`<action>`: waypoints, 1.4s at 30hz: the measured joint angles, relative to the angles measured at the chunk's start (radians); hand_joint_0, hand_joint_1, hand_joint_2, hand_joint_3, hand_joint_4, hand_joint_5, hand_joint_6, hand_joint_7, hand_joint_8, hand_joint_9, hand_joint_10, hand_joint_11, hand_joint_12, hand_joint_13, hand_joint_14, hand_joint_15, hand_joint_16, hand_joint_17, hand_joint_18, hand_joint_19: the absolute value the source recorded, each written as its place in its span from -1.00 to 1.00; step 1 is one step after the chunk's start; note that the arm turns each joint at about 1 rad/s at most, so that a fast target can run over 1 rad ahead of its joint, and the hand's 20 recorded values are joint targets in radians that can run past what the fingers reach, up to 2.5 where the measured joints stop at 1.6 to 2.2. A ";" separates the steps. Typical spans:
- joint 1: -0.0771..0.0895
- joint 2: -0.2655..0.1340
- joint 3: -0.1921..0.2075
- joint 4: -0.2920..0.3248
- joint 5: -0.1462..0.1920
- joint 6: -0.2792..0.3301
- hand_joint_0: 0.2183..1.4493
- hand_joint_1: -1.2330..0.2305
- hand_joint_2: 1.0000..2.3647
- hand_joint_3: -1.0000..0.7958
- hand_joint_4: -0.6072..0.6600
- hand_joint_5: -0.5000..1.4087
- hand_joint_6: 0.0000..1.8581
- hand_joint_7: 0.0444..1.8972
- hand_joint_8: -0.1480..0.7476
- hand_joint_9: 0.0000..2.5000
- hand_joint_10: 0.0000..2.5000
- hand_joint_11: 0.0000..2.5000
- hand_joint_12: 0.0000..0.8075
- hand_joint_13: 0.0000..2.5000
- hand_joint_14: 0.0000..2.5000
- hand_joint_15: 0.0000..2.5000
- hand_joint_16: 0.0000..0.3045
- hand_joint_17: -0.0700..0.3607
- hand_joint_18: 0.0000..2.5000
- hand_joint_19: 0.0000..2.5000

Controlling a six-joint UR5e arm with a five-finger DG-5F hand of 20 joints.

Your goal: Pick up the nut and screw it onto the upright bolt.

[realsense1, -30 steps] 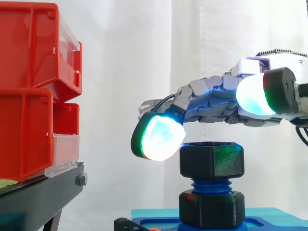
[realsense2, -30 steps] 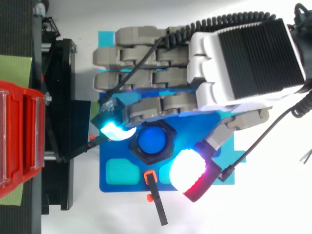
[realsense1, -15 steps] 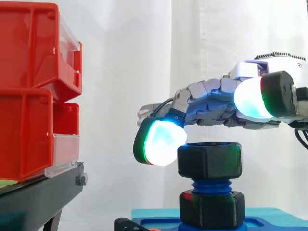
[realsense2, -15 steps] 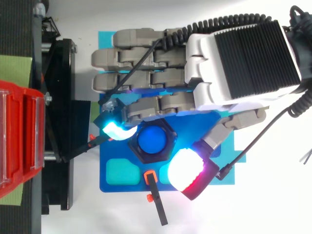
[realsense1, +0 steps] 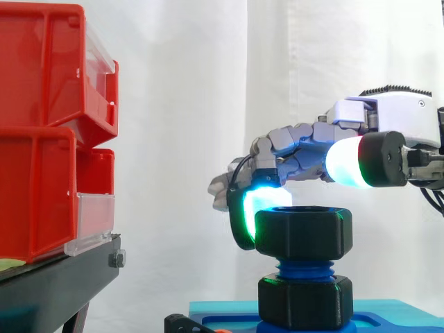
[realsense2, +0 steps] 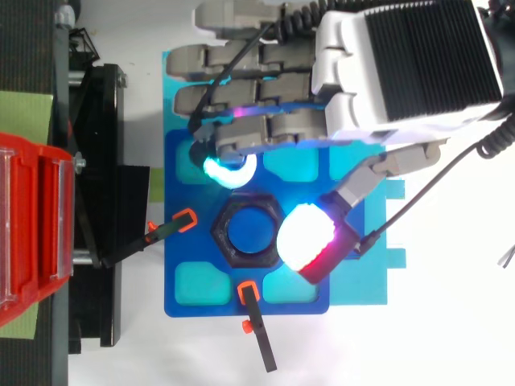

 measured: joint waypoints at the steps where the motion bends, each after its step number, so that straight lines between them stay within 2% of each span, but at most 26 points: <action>1: -0.003 0.000 0.000 0.000 -0.001 -0.002 -0.51 0.38 -1.00 -0.44 0.35 -0.50 -0.43 0.39 -0.10 -0.55 -1.00 -1.00 -0.35 -0.73 -1.00 -1.00 -0.81 -0.38 -1.00 -1.00; 3: -0.009 0.000 0.000 0.001 -0.004 -0.006 -0.53 0.43 -1.00 -0.44 0.32 -0.49 -0.40 0.34 -0.09 -0.51 -1.00 -1.00 -0.34 -0.72 -1.00 -1.00 -0.81 -0.37 -1.00 -1.00; 8: -0.025 0.000 0.000 0.009 -0.014 -0.021 -0.57 0.52 -1.00 -0.44 0.20 -0.45 -0.39 0.36 -0.10 -0.38 -1.00 -1.00 -0.37 -0.64 -1.00 -1.00 -0.84 -0.41 -0.91 -1.00; 11: -0.030 0.000 0.000 0.010 -0.018 -0.025 -0.58 0.55 -1.00 -0.44 0.28 -0.47 -0.46 0.42 -0.10 -0.41 -1.00 -1.00 -0.36 -0.65 -1.00 -1.00 -0.83 -0.41 -0.92 -1.00; 13: -0.032 0.000 0.000 0.011 -0.022 -0.026 -0.58 0.55 -1.00 -0.44 0.33 -0.49 -0.46 0.32 -0.12 -0.43 -1.00 -1.00 -0.34 -0.68 -1.00 -1.00 -0.82 -0.39 -0.94 -1.00; 14: -0.033 0.000 0.000 0.012 -0.025 -0.026 -0.59 0.57 -1.00 -0.44 0.38 -0.53 -0.46 0.14 -0.12 -0.47 -1.00 -1.00 -0.32 -0.71 -1.00 -1.00 -0.80 -0.36 -0.99 -1.00; 17: -0.033 0.000 0.000 0.020 -0.031 -0.026 -0.59 0.59 -1.00 -0.44 0.36 -0.59 -0.46 -0.11 -0.17 -0.58 -1.00 -1.00 -0.28 -0.79 -1.00 -1.00 -0.78 -0.32 -1.00 -1.00; 23: -0.024 0.000 0.000 0.049 -0.035 -0.025 -0.60 0.62 -1.00 -0.44 0.25 -0.65 -0.46 -0.30 -0.22 -0.71 -1.00 -1.00 -0.25 -0.89 -1.00 -1.00 -0.74 -0.26 -1.00 -1.00; 31: -0.003 -0.005 0.000 0.067 -0.033 -0.023 -0.60 0.64 -1.00 -0.44 0.23 -0.66 -0.46 -0.33 -0.24 -0.76 -1.00 -1.00 -0.23 -0.93 -1.00 -1.00 -0.73 -0.24 -1.00 -1.00; 36: 0.011 -0.013 0.000 0.064 -0.030 -0.011 -0.60 0.64 -1.00 -0.44 0.24 -0.65 -0.46 -0.27 -0.23 -0.77 -1.00 -1.00 -0.24 -0.93 -1.00 -1.00 -0.73 -0.25 -1.00 -1.00; 42: 0.017 -0.014 0.000 0.036 -0.028 -0.003 -0.59 0.60 -1.00 -0.44 0.31 -0.63 -0.46 -0.07 -0.18 -0.75 -1.00 -1.00 -0.23 -0.92 -1.00 -1.00 -0.73 -0.25 -1.00 -1.00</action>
